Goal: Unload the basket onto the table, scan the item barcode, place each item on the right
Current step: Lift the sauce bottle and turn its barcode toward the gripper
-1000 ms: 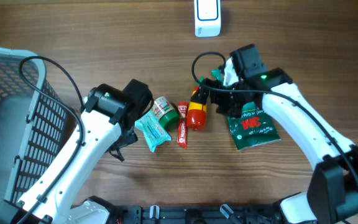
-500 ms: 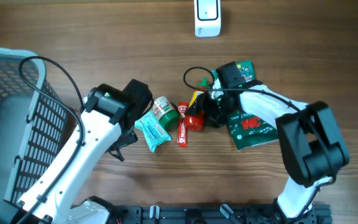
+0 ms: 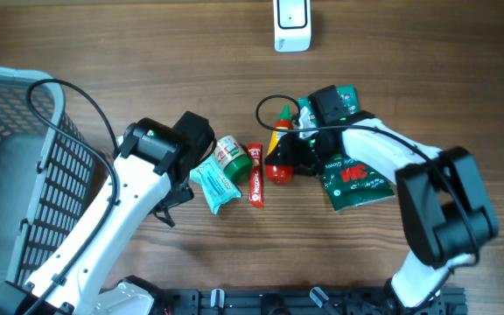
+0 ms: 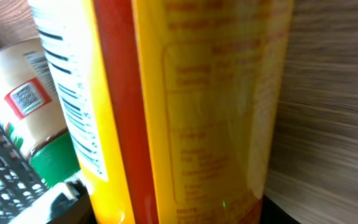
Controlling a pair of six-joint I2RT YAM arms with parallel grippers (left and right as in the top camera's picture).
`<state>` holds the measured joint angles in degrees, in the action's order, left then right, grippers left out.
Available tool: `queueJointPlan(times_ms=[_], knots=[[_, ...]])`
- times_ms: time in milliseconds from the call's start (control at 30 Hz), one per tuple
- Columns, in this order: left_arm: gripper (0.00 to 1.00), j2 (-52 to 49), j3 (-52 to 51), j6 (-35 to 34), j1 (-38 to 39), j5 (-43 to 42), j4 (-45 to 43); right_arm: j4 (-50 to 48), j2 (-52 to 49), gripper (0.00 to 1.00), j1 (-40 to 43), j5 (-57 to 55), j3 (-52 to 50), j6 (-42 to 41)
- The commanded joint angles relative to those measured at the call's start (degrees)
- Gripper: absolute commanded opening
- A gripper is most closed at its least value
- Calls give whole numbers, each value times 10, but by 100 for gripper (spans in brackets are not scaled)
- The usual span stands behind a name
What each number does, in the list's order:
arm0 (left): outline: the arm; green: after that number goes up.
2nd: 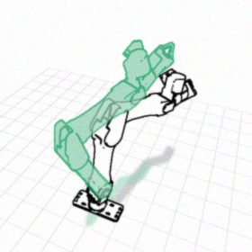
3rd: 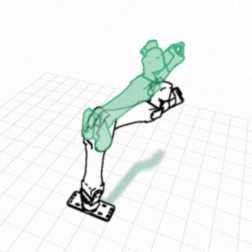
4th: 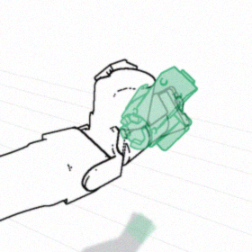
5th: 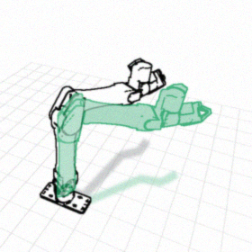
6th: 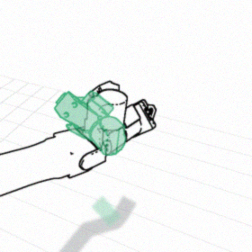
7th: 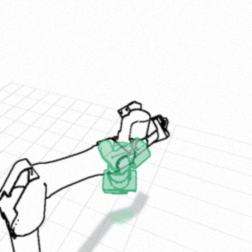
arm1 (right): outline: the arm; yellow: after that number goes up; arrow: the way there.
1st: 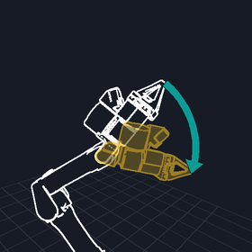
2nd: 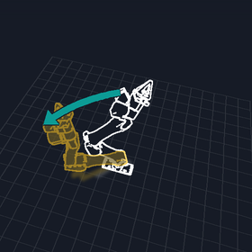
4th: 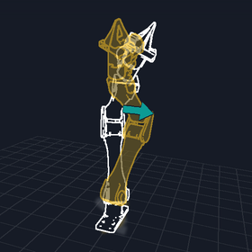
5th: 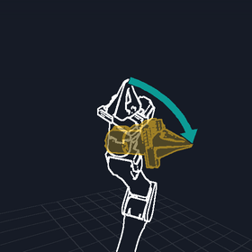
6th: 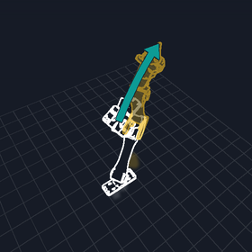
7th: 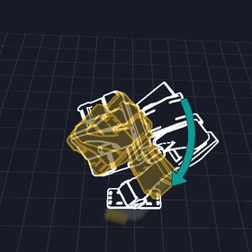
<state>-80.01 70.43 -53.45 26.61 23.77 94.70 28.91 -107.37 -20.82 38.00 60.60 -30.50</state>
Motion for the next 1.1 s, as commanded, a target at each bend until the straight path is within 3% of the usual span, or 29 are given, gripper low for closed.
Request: queueJointPlan(times_ms=[0,333,433,533,700,900,1067], knots=[[100,6,0,-10,-2,8,0,22,115,20,4,-24,3,84],[100,6,0,-10,-2,8,0,166,425,24,4,-24,3,200],[100,6,0,-10,-2,8,0,168,497,24,4,-28,3,223],[100,6,0,-10,-2,7,0,176,505,24,4,-108,3,226],[100,6,0,-10,-2,8,0,210,420,25,4,-261,-11,213],[100,6,0,-10,-2,8,0,188,180,21,-22,-320,-10,178],[100,6,0,-10,-2,8,0,170,85,22,-52,-373,-10,137]])
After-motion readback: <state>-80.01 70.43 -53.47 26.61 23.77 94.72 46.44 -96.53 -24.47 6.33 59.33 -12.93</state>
